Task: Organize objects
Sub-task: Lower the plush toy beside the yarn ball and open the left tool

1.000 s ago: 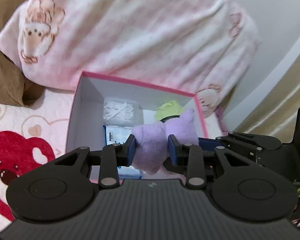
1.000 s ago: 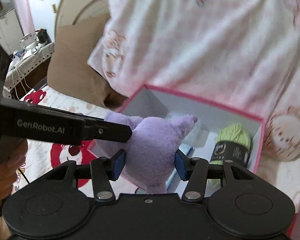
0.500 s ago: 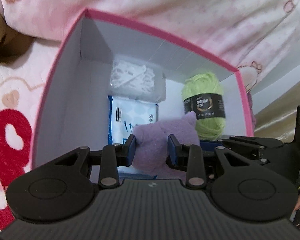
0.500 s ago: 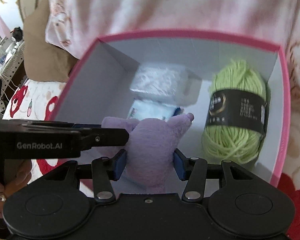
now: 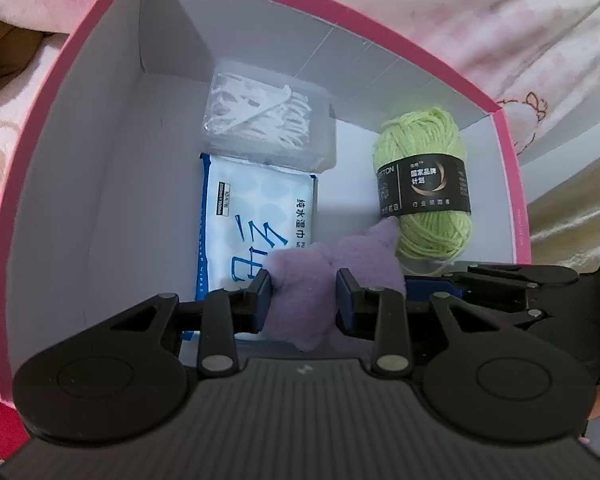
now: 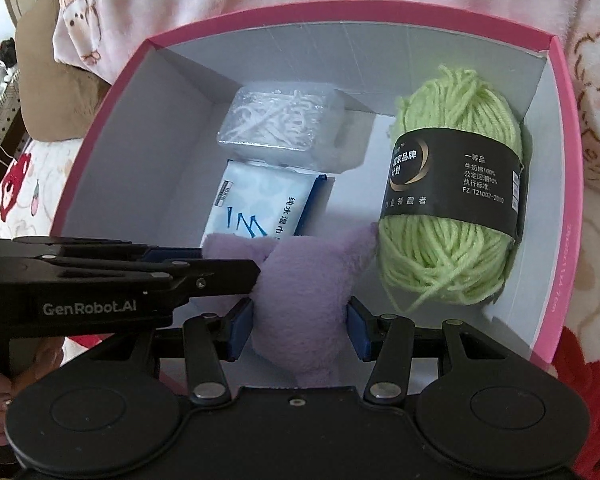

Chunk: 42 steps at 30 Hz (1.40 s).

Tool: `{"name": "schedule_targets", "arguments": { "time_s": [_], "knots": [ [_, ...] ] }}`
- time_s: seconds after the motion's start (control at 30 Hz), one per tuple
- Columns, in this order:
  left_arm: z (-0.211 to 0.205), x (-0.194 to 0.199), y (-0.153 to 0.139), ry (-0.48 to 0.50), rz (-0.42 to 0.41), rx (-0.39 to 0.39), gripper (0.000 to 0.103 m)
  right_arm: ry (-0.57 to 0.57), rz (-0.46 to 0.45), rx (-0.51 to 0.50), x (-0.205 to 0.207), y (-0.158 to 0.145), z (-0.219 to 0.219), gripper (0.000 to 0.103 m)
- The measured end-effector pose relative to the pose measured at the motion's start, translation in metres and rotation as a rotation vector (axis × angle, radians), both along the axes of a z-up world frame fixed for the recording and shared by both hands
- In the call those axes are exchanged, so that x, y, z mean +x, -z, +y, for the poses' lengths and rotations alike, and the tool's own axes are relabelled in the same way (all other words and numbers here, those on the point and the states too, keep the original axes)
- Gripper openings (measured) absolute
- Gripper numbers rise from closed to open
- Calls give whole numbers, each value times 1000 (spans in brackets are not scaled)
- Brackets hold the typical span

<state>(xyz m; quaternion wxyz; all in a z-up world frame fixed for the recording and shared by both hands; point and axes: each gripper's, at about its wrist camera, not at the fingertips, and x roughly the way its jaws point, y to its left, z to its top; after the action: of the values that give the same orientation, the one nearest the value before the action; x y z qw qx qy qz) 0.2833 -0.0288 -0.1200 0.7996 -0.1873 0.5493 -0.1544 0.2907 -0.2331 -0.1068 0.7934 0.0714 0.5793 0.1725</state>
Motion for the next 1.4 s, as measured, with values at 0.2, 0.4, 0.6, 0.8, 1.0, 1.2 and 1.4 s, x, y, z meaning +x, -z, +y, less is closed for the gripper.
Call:
{"name": "schedule_targets", "arguments": {
  "time_s": [0.2,0.4,0.6,0.8,1.0,1.2,1.4],
  "knots": [
    [-3,-3,2,-1,-12,21,34,-33,-44,-64,-10,-7,7,60],
    [-12,-3,5,21,6,-1,32,-48,-104,-77,-23,-14,7,56],
    [-19,-4,4,1,-15,29,32,-41,-130,-61,-24,-12,9,44],
    [-25,-2,3,0,-7,28,33,-20,-138,-49,-27,-12,8,44],
    [-24,-11,-17,5,-88,122,40,1,-179,-42,-36,-19,2,44],
    [-15,-28,-40,3,-98,141,42,-70,-380,-120,-77,-66,13,44],
    [-6,-65,-81,32,-115,177,48,-108,-443,-107,-119,-112,18,46]
  ]
}}
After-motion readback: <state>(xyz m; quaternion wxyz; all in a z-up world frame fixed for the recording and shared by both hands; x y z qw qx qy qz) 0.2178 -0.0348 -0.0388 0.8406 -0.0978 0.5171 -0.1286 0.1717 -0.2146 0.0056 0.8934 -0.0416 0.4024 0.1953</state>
